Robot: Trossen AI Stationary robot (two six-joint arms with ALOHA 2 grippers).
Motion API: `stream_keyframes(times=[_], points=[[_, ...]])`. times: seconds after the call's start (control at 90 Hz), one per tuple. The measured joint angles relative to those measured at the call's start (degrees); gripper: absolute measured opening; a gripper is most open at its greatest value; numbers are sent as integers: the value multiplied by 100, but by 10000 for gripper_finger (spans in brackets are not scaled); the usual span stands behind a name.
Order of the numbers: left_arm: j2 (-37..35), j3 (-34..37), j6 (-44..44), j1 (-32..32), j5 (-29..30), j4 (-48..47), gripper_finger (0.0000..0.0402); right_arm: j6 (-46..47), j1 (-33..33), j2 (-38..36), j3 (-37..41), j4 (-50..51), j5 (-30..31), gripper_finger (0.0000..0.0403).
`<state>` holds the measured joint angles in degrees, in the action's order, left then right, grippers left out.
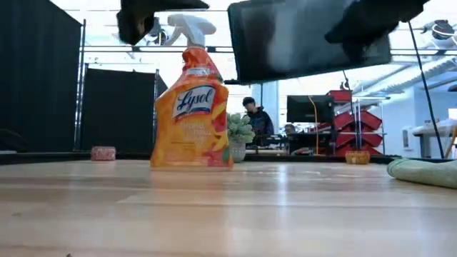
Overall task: Apply microfiber cloth
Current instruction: Spray the back of the cellphone with a spray bottle
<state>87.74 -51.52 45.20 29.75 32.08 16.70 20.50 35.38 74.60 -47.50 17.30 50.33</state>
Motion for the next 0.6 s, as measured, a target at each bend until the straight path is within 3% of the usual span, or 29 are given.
stream_keyframes(times=[0.178, 0.333, 0.467, 0.6], points=[[525, 5, 97, -271, 303, 1840, 150, -928, -23, 404, -121, 10, 1493, 63], [950, 2, 160, -513, 341, 3608, 150, -1447, -17, 721, -127, -40, 2409, 63], [1142, 3, 738, -725, 445, 3823, 150, -2004, -20, 946, -132, -91, 3005, 63], [1248, 3, 1281, -874, 627, 3785, 150, -2493, -19, 1069, -132, -230, 3164, 63]])
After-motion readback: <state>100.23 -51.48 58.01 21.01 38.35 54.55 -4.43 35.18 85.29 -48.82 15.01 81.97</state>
